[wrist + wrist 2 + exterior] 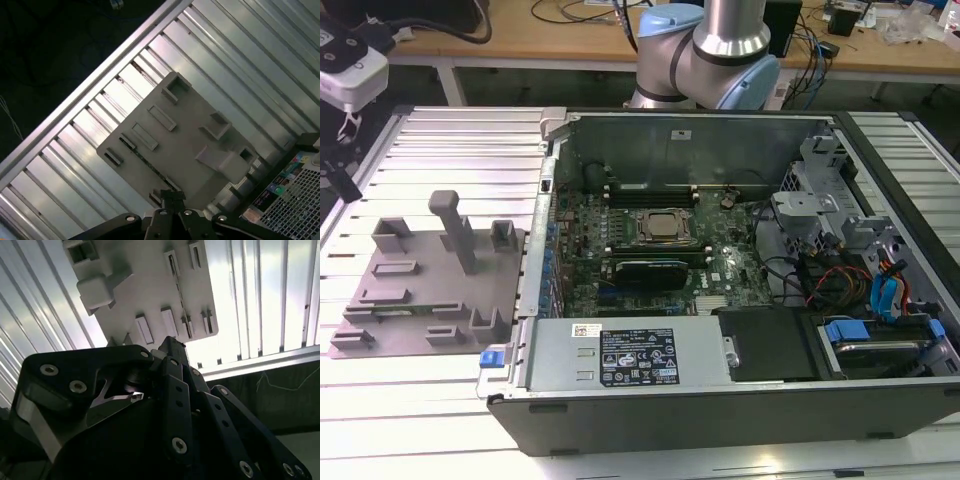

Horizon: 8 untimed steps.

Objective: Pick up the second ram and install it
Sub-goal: 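Pick up the second ram and move it above second insertion slot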

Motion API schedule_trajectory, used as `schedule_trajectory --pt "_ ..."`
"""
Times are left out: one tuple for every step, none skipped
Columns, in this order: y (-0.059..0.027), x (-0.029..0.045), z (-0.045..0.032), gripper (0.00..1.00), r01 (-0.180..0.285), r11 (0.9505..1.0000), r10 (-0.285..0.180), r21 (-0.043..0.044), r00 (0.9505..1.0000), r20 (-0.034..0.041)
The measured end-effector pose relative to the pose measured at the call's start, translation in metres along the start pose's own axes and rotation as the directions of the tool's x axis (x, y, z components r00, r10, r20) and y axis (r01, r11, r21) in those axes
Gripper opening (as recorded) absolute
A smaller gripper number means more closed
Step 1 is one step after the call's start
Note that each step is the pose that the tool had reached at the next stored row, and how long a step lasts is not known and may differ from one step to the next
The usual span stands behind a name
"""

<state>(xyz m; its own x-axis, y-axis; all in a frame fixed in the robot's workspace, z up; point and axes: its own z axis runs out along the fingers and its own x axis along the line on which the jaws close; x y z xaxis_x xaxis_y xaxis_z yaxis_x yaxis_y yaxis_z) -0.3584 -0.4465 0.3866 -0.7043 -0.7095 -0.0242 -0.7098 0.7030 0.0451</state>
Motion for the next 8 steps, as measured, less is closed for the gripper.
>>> schedule_trajectory --pt "0.0 0.0 0.0 0.08 0.028 0.9996 -0.028 -0.0007 0.9996 -0.0013" --pt "0.0 0.0 0.0 0.08 0.053 0.9986 -0.053 -0.0013 0.9986 -0.0024" --pt "0.0 0.0 0.0 0.08 0.074 0.9973 -0.074 -0.0019 0.9973 -0.0032" --pt "0.0 0.0 0.0 0.08 0.096 0.9953 -0.096 -0.0025 0.9953 -0.0043" --pt "0.0 0.0 0.0 0.08 0.113 0.9936 -0.113 -0.0029 0.9936 -0.0049" --pt "0.0 0.0 0.0 0.08 0.125 0.9921 -0.125 -0.0033 0.9921 -0.0055" --pt "0.0 0.0 0.0 0.08 0.142 0.9899 -0.142 -0.0039 0.9899 -0.0062" --pt "0.0 0.0 0.0 0.08 0.165 0.9863 -0.165 -0.0046 0.9863 -0.0071"
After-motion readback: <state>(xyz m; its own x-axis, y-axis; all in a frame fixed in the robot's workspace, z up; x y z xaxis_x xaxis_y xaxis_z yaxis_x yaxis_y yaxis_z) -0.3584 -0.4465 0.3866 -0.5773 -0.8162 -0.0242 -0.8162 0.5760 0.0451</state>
